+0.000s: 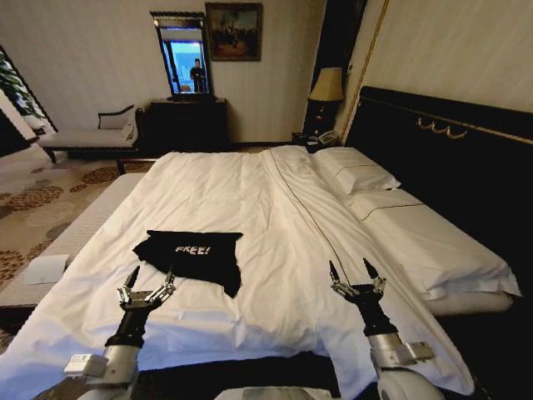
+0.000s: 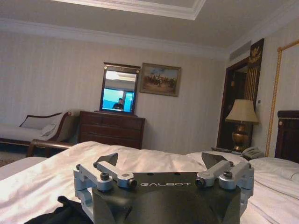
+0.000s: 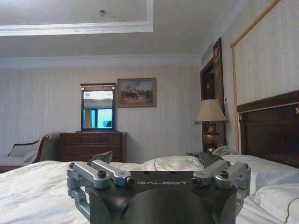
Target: Fold the clothes on the bed.
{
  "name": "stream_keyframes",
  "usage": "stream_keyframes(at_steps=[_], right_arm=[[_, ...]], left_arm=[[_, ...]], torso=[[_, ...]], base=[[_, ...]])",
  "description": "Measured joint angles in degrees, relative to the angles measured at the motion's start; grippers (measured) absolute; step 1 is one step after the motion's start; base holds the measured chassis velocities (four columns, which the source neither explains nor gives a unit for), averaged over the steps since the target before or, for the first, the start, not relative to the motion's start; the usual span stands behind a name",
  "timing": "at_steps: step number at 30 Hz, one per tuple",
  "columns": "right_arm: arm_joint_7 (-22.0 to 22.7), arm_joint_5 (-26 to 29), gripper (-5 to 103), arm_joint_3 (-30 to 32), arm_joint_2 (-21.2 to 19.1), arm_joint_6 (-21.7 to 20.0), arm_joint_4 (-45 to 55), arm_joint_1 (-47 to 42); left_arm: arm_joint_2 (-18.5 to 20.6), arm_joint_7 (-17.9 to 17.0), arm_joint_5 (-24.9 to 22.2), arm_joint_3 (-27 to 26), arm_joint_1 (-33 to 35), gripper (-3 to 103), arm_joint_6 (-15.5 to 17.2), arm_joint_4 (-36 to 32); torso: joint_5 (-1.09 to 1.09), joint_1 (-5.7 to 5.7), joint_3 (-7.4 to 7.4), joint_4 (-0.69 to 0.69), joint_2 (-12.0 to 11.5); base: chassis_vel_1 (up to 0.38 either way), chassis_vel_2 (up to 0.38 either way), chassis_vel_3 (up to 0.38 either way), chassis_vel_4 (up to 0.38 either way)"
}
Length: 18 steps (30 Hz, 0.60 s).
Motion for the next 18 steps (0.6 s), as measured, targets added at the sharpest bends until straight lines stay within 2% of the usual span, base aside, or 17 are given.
stream_keyframes(at_steps=[18], right_arm=[[0.1, 0.4, 100, -0.2, 0.1, 0.5, -0.4, 0.3]], left_arm=[[-0.4, -0.1, 0.5, -0.2, 0.3, 100, -0.1, -0.5]], torso=[[-0.01, 0.00, -0.01, 0.00, 0.0]], base=[[0.118, 0.137, -0.110, -0.139]])
